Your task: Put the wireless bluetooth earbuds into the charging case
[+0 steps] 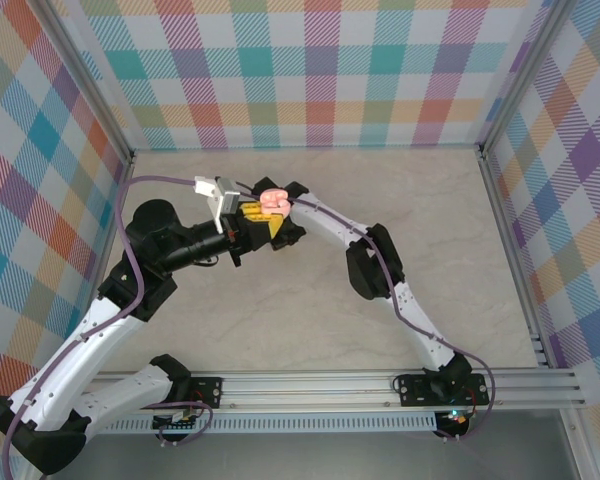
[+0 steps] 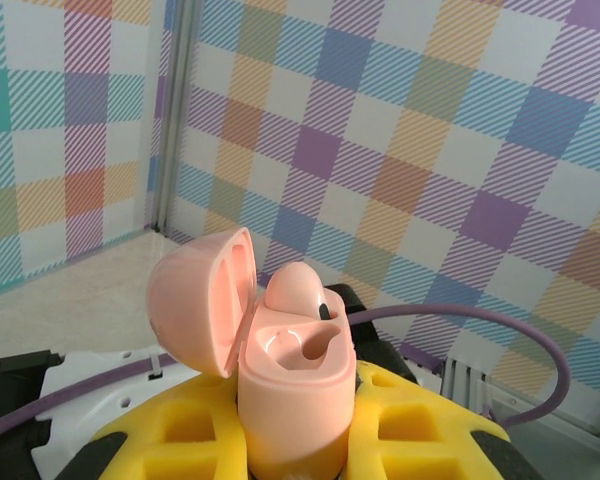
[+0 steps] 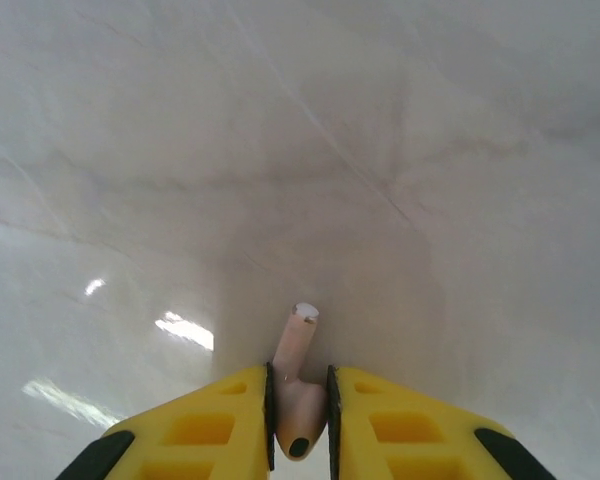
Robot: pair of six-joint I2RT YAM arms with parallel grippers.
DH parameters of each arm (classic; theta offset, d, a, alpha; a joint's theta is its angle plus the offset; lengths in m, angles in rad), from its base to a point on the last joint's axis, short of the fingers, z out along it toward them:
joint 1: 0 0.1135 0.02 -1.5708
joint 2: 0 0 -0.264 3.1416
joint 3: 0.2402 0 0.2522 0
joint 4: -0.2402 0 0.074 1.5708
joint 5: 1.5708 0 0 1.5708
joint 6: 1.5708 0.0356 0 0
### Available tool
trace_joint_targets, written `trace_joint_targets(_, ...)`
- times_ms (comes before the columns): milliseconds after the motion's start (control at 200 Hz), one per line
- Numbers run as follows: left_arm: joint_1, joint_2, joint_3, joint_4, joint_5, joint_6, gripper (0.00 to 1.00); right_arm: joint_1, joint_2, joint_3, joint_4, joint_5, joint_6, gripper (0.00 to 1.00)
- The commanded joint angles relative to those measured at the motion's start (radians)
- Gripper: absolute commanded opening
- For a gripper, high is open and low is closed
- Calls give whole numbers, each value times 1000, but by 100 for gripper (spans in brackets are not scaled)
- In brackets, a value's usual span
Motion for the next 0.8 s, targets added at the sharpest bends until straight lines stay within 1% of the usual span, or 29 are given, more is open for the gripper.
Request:
trace_joint_targets(0, -10, -14, 7, -5, -7, 10, 5, -29, -80, -137, -35, 27, -14, 19)
trace_joint_targets(265, -10, -8, 7, 3, -4, 11, 5, -51, -334, -505, 108, -3, -38, 19)
trace_joint_targets(365, -10, 2, 5, 13, -1, 9, 5, -51, -413, -643, 165, -35, -67, 19)
trace_joint_targets(470, -10, 11, 9, 19, 6, 6, 5, -51, -470, -752, 204, -68, -102, 19)
trace_joint_targets(615, -10, 16, 9, 25, 7, 0, 5, -50, -510, -835, 226, -84, -133, 19)
trace_joint_targets(750, -11, 18, 7, 24, 7, 2, 5, -49, -496, -841, 220, -67, -125, 20)
trace_joint_targets(795, -10, 18, 7, 23, 5, 2, 5, -49, -492, -841, 217, -62, -119, 22)
